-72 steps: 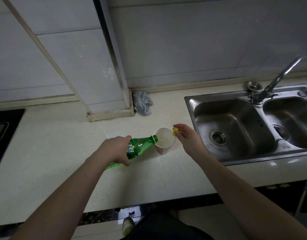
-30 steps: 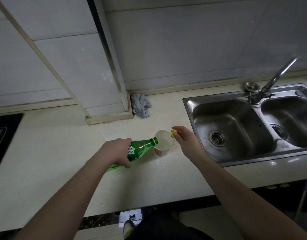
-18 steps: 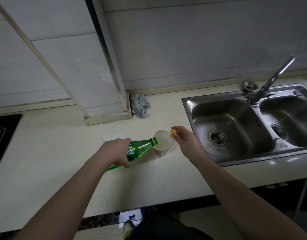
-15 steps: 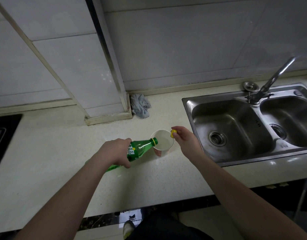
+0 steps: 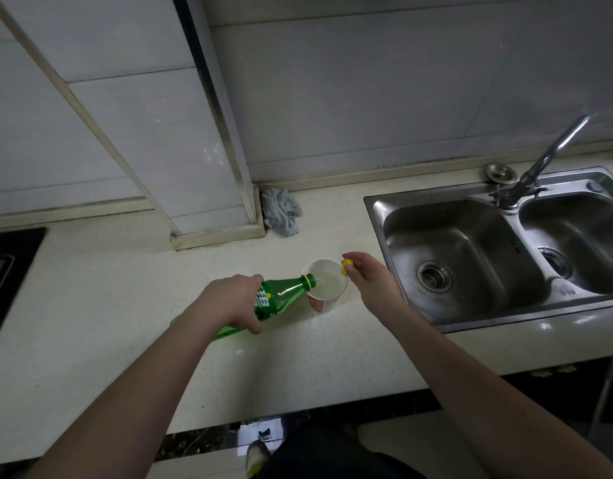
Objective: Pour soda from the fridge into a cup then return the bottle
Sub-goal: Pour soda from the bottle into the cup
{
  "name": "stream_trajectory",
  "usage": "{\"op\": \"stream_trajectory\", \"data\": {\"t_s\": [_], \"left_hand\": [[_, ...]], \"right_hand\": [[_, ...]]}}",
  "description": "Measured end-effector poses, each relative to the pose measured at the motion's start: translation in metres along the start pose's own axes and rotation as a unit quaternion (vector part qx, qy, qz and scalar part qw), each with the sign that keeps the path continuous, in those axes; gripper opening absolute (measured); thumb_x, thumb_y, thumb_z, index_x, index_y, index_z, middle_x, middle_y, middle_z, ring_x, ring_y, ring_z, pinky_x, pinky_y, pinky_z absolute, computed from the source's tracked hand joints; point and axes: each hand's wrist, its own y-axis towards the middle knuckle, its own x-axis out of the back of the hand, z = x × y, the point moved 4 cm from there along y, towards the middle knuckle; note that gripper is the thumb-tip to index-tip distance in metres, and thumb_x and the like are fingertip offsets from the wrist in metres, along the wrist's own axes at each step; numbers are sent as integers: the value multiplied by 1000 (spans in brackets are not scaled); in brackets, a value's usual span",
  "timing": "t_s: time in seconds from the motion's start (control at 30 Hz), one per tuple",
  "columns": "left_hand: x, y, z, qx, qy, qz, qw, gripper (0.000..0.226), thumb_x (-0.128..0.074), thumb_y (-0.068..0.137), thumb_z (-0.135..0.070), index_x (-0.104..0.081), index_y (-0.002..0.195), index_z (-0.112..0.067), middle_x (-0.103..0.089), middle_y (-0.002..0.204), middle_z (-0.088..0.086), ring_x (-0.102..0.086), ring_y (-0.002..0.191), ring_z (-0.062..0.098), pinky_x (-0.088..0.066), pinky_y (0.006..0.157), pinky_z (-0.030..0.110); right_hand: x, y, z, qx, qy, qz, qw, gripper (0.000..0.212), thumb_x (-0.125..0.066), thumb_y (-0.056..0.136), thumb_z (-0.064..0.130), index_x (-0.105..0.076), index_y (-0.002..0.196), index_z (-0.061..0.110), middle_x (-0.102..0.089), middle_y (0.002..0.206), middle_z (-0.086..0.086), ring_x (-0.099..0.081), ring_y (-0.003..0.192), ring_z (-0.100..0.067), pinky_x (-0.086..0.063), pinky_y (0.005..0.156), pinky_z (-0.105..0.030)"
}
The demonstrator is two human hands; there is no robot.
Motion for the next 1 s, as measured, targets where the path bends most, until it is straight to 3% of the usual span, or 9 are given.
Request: {"op": "stream_trajectory", "data": {"t_s": [0.1, 0.27, 0.57, 0.83, 1.0], "left_hand": [[0, 0, 0, 1, 3, 1, 1000, 79, -76, 68, -45, -40, 134, -23, -57, 111, -2, -55, 91, 16, -50, 70, 29], [1, 0, -2, 0, 6, -3, 1000, 75, -76, 67, -45, -41, 130, -23, -50, 100, -5, -55, 90, 17, -49, 68, 29], [-3, -1, 0, -1, -4, -2, 1000, 78, -76, 68, -45, -40, 133, -24, -57, 113, -1, -54, 90, 16, -49, 70, 29], [-6, 0, -2, -7, -35, -7, 999, 81, -76, 67, -45, -39, 135, -23, -58, 114, 1, -56, 90, 18, -50, 69, 30], [-8, 0, -3, -21, -74, -15, 997, 81, -76, 67, -43, -39, 136, -23, -54, 104, -3, -55, 88, 17, -47, 64, 28]], "right_hand": [[0, 0, 0, 0, 2, 3, 1000, 23, -55, 96, 24, -59, 118, 26, -67, 104, 6, -61, 98, -7, -44, 80, -15], [1, -1, 1, 1, -5, 4, 1000, 25, -55, 96, 26, -59, 120, 25, -66, 105, 7, -60, 98, -5, -42, 79, -15], [0, -2, 2, 2, -8, 2, 1000, 25, -55, 96, 26, -59, 120, 25, -66, 103, 9, -59, 95, -2, -41, 75, -10], [0, -2, 0, 1, 0, 2, 1000, 24, -57, 95, 25, -60, 118, 26, -66, 103, 9, -60, 98, -4, -43, 80, -15], [-1, -3, -3, -8, 17, 3, 1000, 21, -60, 93, 24, -61, 113, 29, -68, 102, 8, -62, 99, -8, -49, 90, -27]]}}
